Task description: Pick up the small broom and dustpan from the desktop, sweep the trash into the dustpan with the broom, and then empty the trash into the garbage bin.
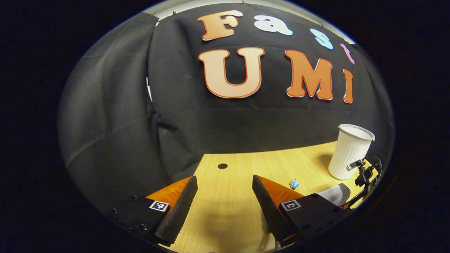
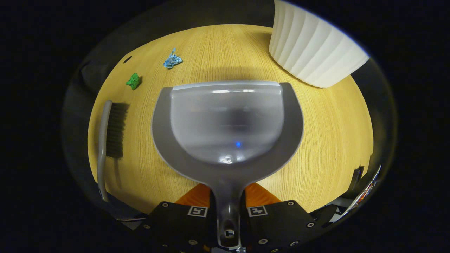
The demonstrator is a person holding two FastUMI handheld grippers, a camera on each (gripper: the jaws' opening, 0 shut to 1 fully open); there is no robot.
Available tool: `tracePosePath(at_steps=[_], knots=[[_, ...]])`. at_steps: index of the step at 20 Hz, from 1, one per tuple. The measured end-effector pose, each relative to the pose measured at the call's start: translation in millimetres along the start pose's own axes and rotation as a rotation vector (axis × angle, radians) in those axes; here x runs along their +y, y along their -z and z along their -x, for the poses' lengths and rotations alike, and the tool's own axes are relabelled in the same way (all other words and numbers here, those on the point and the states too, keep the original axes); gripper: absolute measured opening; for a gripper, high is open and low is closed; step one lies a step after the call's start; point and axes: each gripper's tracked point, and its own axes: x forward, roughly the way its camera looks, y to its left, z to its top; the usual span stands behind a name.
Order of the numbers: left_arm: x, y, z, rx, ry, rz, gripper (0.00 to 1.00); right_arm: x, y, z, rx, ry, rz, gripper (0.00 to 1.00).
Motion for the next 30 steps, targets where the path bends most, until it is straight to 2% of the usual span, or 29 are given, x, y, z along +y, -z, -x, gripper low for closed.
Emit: tracePosePath(at_steps=[6, 14, 22, 30], knots=[[-64, 44, -14, 0.185, 0.127, 0.042, 1.0, -3, 2, -3, 0.018, -0.007, 0.027, 0.27], [-130, 122, -5, 0.441, 0.235, -0.021, 1.0, -4, 1, -4, 0.028, -0.016, 0.047, 0.27], [-143, 209, 11, 0.719, 0.279, -0.066, 1.0, -4, -1, -8, 0.035, -0.016, 0.064, 0.27], [-143, 251, 12, 0.834, 0.275, -0.083, 1.0, -3, -3, -12, 0.046, -0.011, 0.072, 0.27]])
